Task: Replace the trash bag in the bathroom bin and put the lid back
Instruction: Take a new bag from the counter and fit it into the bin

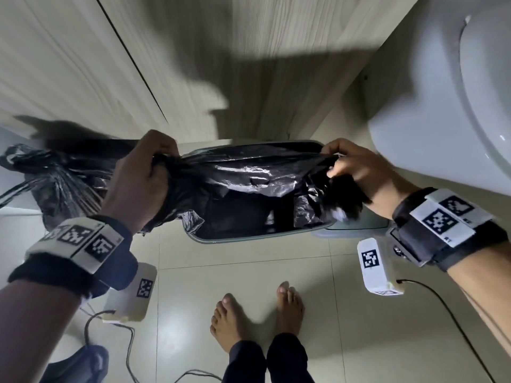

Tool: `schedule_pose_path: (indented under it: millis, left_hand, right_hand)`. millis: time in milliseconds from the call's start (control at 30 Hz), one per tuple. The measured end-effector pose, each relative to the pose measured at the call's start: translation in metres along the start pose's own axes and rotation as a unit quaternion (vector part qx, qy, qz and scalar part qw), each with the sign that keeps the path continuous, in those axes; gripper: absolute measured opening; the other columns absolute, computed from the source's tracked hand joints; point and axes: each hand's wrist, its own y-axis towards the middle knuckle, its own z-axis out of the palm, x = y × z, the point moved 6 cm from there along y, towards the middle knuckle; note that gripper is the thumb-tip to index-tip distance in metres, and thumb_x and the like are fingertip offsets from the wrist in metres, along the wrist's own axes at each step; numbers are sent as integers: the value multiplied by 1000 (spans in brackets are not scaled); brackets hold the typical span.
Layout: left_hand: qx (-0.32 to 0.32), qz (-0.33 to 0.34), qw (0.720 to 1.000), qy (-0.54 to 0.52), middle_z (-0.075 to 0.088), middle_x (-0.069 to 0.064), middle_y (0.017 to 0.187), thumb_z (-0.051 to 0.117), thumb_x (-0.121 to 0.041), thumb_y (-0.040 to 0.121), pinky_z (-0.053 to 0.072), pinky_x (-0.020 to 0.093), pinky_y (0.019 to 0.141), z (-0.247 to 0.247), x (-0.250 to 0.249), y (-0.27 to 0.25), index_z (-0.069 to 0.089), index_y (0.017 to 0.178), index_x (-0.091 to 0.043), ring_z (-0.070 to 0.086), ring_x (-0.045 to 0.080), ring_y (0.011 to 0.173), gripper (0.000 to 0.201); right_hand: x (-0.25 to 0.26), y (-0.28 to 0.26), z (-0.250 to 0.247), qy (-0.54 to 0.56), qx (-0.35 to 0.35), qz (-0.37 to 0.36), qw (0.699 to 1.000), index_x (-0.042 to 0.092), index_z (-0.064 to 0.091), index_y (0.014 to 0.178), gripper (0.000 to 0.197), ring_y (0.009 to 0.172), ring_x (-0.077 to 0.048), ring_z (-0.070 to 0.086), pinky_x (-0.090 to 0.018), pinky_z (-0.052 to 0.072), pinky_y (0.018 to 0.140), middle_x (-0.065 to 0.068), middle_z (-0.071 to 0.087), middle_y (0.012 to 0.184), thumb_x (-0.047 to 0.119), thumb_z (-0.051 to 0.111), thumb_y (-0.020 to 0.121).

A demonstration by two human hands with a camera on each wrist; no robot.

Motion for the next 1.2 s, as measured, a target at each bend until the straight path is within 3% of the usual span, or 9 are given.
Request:
schedule_pose_path:
  millis: [200,367,533,633,800,900,1033,1100,1200]
  left_hand:
    - [55,-31,996,-62,65,7,82,35,-3,60,45,33,76,3,10,2,61,61,-21,58,25,78,31]
    - [17,-86,996,-18,67,7,72,45,-3,80,45,31,67,0,22,9,70,68,-20,56,24,67,32]
    - [-11,-46,996,75,70,0,90,68,-27,88,46,30,84,-1,12,13,75,98,-23,65,24,93,13]
    - [83,-33,981,173,64,7,126,87,-49,65,51,45,96,11,8,16,50,140,-30,62,33,113,85]
    - [278,-36,895,347,33,14,135,85,-75,41,48,54,97,38,12,8,-11,156,-39,43,40,126,155]
    - [216,-66,939,259,40,12,129,57,-81,74,40,50,100,35,10,13,29,154,-29,39,35,126,99]
    - [38,4,972,233,60,21,115,55,-20,98,40,45,101,27,6,34,71,121,-11,53,42,115,30]
    - [59,-3,958,279,50,21,127,75,-19,85,38,48,105,34,5,38,63,134,-17,44,43,121,50]
    - [114,22,904,412,33,21,135,96,-35,53,41,53,95,45,2,37,35,151,-27,35,44,120,116]
  right_hand:
    - [2,-5,-2,92,34,-57,994,15,53,84,17,65,-24,62,-31,51,60,-1,66,71,6,65,76]
    - [-4,0,0,71,98,-23,992,-14,45,97,16,96,-41,56,-52,50,87,-30,53,105,-15,52,83]
    - [1,6,-8,-167,-33,-46,984,10,68,83,25,71,-16,61,-13,48,62,-6,64,73,-11,54,84]
    - [14,5,-3,-387,-58,-118,912,23,71,105,36,89,-12,63,-5,42,73,3,69,94,-1,65,79]
    - [1,5,2,-675,-3,-22,738,42,14,147,98,102,-29,43,-40,49,84,-10,31,118,9,65,70]
    - [3,11,-6,-571,-41,-27,819,23,38,140,71,115,-37,46,-42,44,101,-15,34,129,2,57,75]
    - [10,26,-23,-455,-163,-21,875,-2,68,97,36,103,-40,61,-41,51,89,-25,67,105,16,42,78]
    - [7,29,-29,-448,-197,16,872,-1,65,82,33,82,-37,64,-39,52,79,-21,66,80,24,44,77]
    - [3,34,-26,-526,-190,-31,828,14,63,102,25,90,-39,62,-40,49,83,-17,68,94,22,59,79]
